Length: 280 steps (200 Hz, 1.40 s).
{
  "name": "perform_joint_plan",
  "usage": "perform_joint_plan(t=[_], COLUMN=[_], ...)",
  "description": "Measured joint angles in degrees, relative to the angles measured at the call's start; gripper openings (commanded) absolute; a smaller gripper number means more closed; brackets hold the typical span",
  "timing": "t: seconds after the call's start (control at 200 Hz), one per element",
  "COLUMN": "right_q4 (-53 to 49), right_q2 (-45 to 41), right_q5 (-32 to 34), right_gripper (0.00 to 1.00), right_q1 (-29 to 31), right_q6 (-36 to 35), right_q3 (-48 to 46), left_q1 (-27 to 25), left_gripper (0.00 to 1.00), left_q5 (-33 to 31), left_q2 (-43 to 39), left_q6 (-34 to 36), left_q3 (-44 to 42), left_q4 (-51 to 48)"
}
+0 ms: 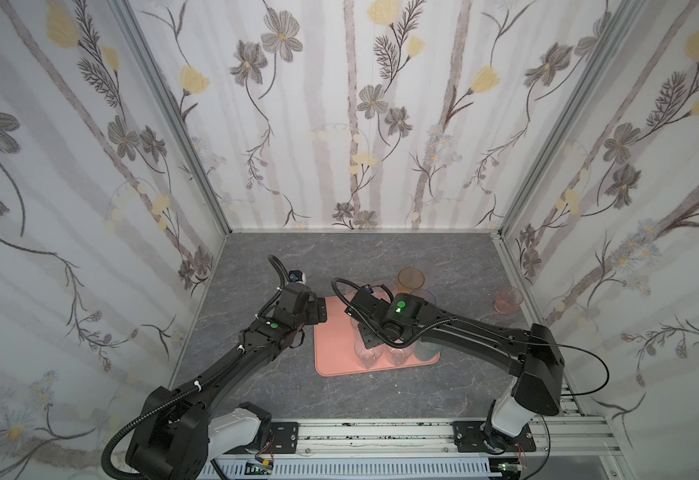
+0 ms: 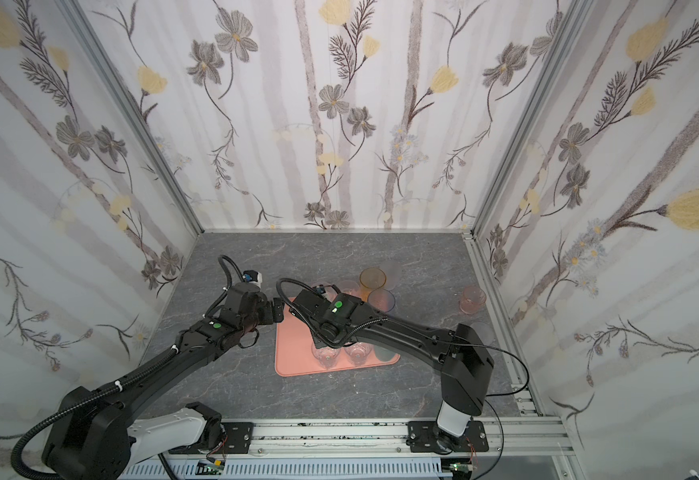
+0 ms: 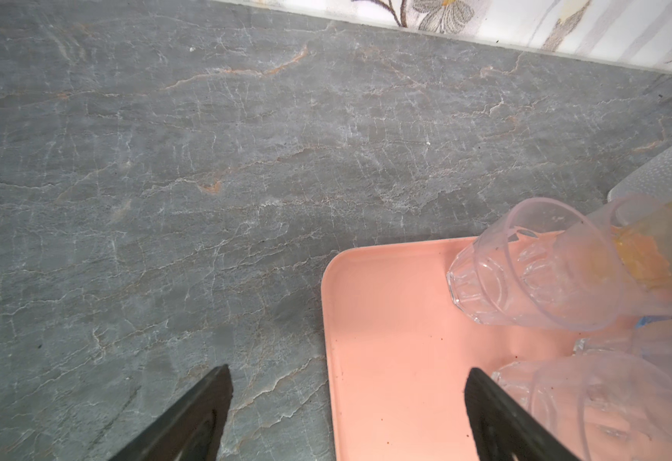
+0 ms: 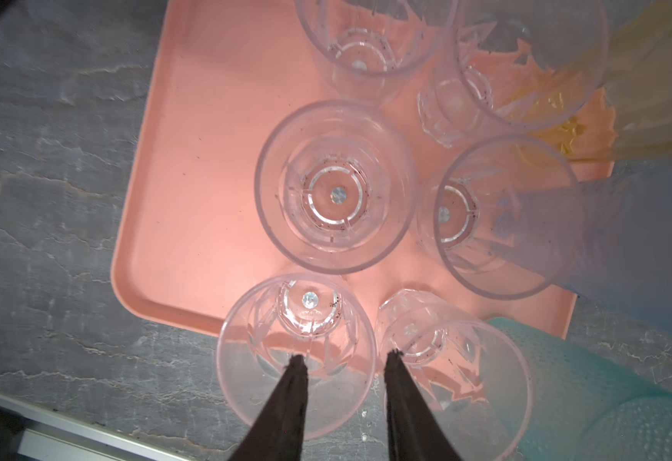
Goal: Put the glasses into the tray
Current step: 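Open the right gripper and raise it off the glass on the tray, then move the right gripper to the frosted dotted glass near the far corner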
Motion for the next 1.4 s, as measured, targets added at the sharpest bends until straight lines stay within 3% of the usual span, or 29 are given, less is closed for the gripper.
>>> perform_joint_plan(t=[0.18, 0.305, 0.635, 0.979, 1.084, 1.229, 1.399], right_q4=[0.9, 1.8, 5.3, 7.1, 8.0, 9.6, 10.0], right_q2=[-0.2, -1.4, -4.7, -11.6, -15.0, -21.5, -29.7], right_q5=[1.1, 1.5, 1.3, 3.8, 5.4, 5.5, 2.8], right_gripper=[0.38, 0.39, 0.4, 0.41, 0.41, 0.42, 0.44], right_q1=[-1.4, -3.0, -9.0, -17.2, -21.7, -28.9, -38.7], right_q6=[-2.0, -2.4, -2.6, -3.3, -4.3, -5.2, -5.2], right_q3=[5.0, 5.2, 5.2, 1.9, -1.5, -9.8, -20.4], left_q1=[0.0, 0.0, 3.6, 3.8, 1.8, -5.0, -11.4], left_gripper=[0.95, 1.0, 1.0, 0.9, 0.9, 0.9, 0.93], left_q5=[0.0, -0.2, 1.2, 6.0, 6.2, 5.4, 2.6], left_q2=[-1.2, -2.8, -6.8, -4.8, -2.6, -0.3, 1.6], left_q6=[0.0, 0.0, 2.1, 3.2, 1.9, 1.7, 3.6], left_q3=[0.4, 0.2, -0.1, 1.7, 3.0, 5.4, 8.1], left_q4=[0.3, 0.3, 0.4, 0.6, 0.6, 0.7, 1.7])
